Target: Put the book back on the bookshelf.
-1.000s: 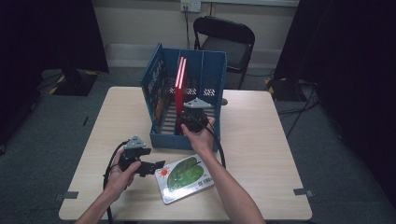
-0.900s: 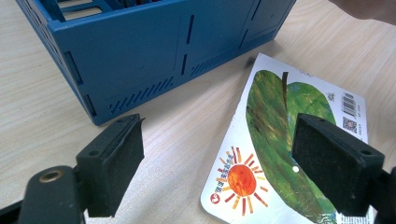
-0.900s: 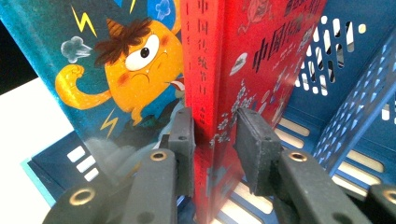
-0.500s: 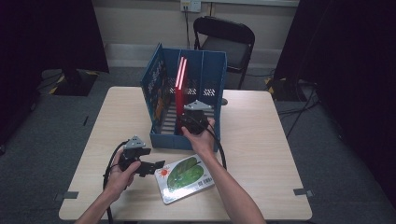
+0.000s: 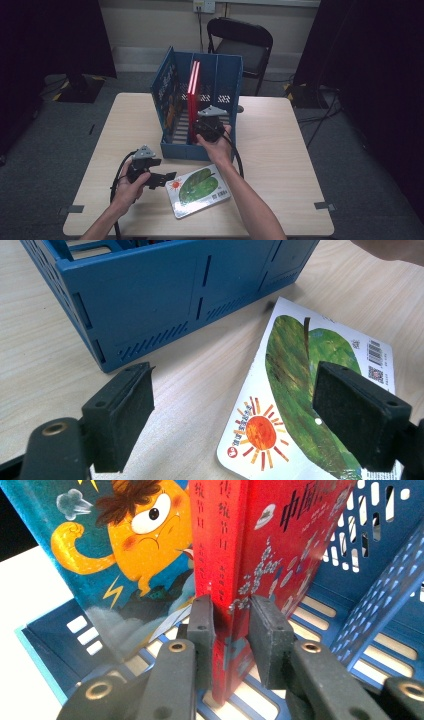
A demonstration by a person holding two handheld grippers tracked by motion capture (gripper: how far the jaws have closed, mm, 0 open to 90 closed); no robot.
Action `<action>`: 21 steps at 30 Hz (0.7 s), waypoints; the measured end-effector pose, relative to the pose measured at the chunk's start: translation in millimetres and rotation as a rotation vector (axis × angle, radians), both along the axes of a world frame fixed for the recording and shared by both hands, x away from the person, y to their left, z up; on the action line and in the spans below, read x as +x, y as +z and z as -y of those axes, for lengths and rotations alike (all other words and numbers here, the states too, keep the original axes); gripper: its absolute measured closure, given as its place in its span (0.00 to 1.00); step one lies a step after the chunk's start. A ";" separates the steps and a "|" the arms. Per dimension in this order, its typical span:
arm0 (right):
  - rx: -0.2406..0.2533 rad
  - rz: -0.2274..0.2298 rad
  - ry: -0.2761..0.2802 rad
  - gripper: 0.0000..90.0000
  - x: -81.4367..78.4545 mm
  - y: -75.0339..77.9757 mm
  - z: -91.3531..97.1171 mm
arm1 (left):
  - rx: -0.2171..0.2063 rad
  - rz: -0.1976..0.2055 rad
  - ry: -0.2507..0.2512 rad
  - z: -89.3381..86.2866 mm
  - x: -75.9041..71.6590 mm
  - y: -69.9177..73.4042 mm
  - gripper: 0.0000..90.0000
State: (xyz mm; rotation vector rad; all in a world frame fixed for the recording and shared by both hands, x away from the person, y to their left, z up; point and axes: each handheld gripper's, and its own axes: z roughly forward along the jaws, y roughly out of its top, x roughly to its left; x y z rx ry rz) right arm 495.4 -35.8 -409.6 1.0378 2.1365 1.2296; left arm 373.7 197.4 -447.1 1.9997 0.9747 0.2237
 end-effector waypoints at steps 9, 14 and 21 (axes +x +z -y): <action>-0.003 0.005 0.007 0.73 -0.9 0.0 0.2 | -0.002 0.000 -0.001 0.0 -0.2 -0.1 0.19; 0.001 0.015 0.017 0.67 -6.6 1.7 0.7 | 0.002 -0.003 -0.002 -0.2 -0.3 0.1 0.19; 0.023 -0.004 0.024 0.64 -12.0 4.4 8.0 | 0.003 -0.006 -0.004 0.2 -0.3 -0.1 0.19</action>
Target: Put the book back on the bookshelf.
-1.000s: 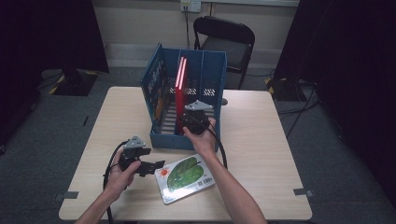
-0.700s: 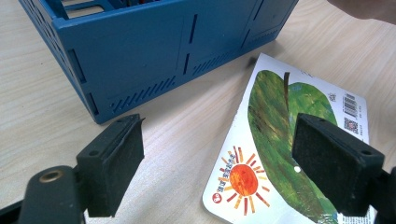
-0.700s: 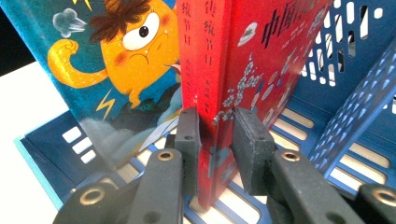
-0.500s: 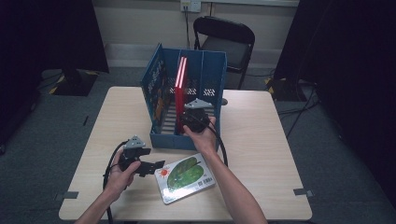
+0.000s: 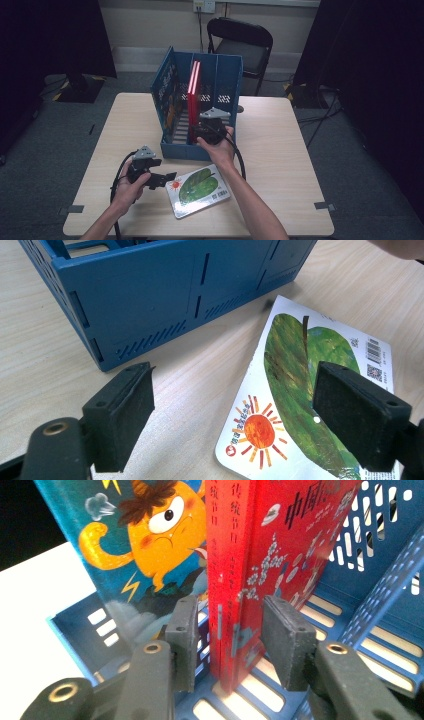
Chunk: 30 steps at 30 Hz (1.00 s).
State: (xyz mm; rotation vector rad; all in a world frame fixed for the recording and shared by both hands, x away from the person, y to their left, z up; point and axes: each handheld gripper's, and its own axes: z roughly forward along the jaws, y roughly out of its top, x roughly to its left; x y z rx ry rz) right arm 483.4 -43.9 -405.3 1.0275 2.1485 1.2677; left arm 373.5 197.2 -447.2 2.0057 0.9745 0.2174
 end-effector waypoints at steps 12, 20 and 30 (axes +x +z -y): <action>0.014 -0.035 0.041 0.54 -24.8 16.0 33.1 | -0.020 0.001 0.014 -1.4 -0.3 1.5 0.18; 0.011 -0.025 0.038 0.55 -53.6 14.5 59.8 | -0.049 0.002 0.027 -5.5 -1.1 4.9 0.19; -0.008 -0.016 0.059 0.56 -95.2 11.9 90.3 | -0.066 -0.001 0.002 -1.2 -9.0 10.7 0.36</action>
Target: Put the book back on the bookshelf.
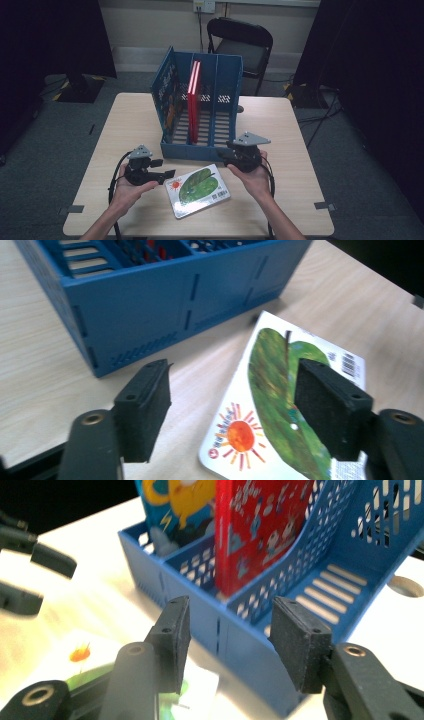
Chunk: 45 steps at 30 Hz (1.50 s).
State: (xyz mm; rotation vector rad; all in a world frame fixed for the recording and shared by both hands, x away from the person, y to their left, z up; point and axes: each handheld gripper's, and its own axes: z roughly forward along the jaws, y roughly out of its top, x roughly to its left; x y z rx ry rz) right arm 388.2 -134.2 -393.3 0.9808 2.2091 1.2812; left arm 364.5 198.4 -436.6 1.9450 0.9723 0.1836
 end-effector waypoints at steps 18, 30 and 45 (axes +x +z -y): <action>-0.114 -0.155 0.072 0.56 -21.8 -75.5 -1.3 | 0.079 -0.119 -0.048 -5.2 -17.6 -35.6 0.56; -0.106 -0.207 0.118 0.54 -23.6 -88.3 -7.8 | 0.111 -0.175 -0.079 0.3 -16.6 -47.3 0.55; -0.148 -0.197 0.127 0.54 -45.9 -85.6 -5.5 | 0.119 -0.129 -0.053 7.7 -7.2 -50.3 0.47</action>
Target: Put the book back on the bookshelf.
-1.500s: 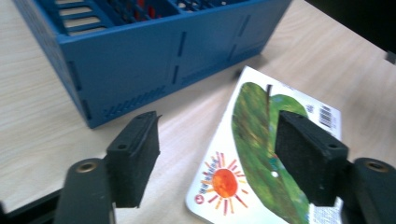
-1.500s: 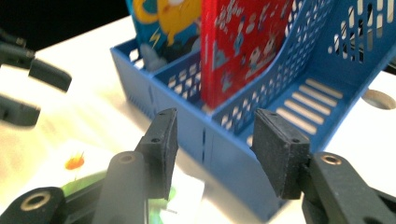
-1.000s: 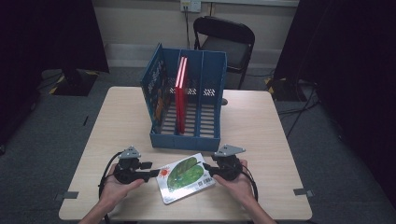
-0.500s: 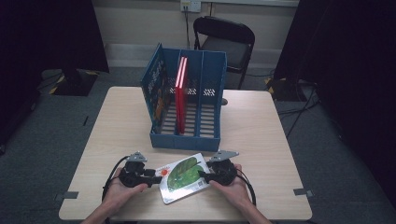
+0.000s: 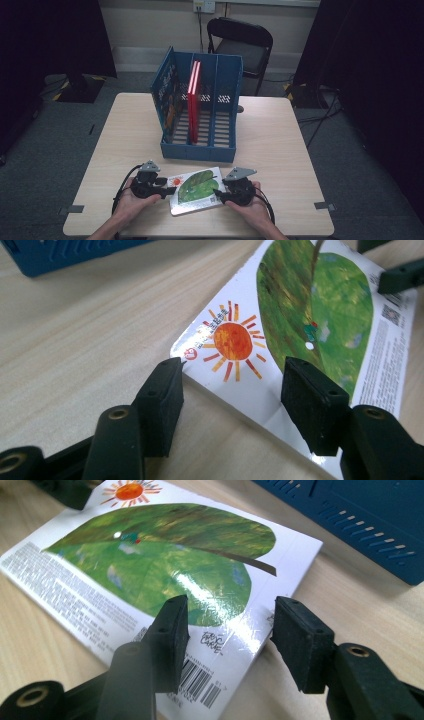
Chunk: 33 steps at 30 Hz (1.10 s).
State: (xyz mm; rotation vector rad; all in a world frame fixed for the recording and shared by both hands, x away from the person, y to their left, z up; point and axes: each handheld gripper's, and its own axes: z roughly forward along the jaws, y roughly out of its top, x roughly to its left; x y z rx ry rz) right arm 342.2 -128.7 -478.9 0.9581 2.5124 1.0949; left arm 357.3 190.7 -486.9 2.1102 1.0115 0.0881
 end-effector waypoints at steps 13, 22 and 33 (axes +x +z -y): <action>0.015 -0.020 0.020 0.47 -6.9 -0.9 4.0 | -0.018 0.019 0.024 2.4 10.1 -2.5 0.52; 0.023 -0.060 0.028 0.37 9.2 -1.7 2.5 | 0.003 -0.017 0.051 9.9 17.0 1.0 0.48; 0.056 -0.062 0.021 0.40 2.8 -4.7 8.2 | -0.045 -0.008 0.086 16.2 27.2 -2.4 0.36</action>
